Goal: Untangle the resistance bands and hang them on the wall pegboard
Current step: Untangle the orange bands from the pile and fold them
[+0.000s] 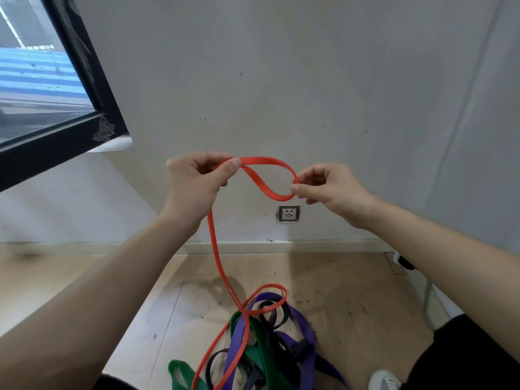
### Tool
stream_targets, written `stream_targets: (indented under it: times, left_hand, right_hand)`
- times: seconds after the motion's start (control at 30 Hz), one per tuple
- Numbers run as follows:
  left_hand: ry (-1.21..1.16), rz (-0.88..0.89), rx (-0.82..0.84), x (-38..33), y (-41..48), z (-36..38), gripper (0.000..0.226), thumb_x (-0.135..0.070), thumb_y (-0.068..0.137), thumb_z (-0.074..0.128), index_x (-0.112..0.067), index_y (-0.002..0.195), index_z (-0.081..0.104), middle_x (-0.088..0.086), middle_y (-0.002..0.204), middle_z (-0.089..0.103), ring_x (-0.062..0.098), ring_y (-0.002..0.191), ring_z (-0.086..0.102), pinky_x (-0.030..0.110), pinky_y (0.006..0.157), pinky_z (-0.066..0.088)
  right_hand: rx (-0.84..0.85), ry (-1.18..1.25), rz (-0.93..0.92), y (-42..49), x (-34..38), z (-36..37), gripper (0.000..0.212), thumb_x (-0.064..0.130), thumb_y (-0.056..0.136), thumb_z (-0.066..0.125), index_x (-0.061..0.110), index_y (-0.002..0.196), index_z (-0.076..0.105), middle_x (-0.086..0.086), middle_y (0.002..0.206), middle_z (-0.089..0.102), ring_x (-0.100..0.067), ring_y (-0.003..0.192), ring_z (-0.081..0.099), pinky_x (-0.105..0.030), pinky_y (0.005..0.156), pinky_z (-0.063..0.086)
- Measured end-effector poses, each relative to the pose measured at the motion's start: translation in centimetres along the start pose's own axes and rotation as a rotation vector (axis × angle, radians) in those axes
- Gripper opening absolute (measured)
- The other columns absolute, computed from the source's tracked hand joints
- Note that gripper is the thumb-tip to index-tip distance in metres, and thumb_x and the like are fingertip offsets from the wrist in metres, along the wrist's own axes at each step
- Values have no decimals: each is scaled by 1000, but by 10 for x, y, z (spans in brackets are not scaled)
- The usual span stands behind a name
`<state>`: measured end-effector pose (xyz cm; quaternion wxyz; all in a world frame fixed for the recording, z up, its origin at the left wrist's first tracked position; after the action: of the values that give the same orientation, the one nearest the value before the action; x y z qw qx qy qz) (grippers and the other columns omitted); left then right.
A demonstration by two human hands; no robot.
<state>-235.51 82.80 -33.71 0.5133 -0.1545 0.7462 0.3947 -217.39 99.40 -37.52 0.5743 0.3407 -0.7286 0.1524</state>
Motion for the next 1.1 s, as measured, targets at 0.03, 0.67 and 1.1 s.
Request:
stream_targets:
  times: [0.03,0.67,1.1]
  left_hand:
    - [3,-4,-4,0,0,-1,3,-20,85,79,-23,84,78,-4,69,72,4,58,60,13,59,48]
    - [-47,-77,-10,8,5,-3,5,-20,89,74,-16,88,77,-4,68,71,3,57,58,16,57,49]
    - [-33,-30,169,6,-2,6,6,-19,86,76,-18,91,78,-4,70,74,5,60,62,17,59,50]
  right_hand:
    - [-23,22,-8,1,1,0,19,9,85,78,-2,100,72,-8,83,70,-11,74,64,-22,66,56]
    - [218,489,120,8,18,-31,26,16,100,52,16,123,65,5,84,68,-9,81,58,-30,79,39]
    - [150,-186,-99,-7,26,-10,48,0,85,69,22,127,65,5,118,70,-11,109,63,-17,85,52]
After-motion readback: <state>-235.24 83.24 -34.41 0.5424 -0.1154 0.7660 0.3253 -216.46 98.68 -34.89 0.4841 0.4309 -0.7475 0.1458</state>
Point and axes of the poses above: each hand's wrist, its own y-axis towards the middle knuckle, its own z-axis out of the palm, x = y × z, the point moved 2 cm from there along y, towards the middle knuckle
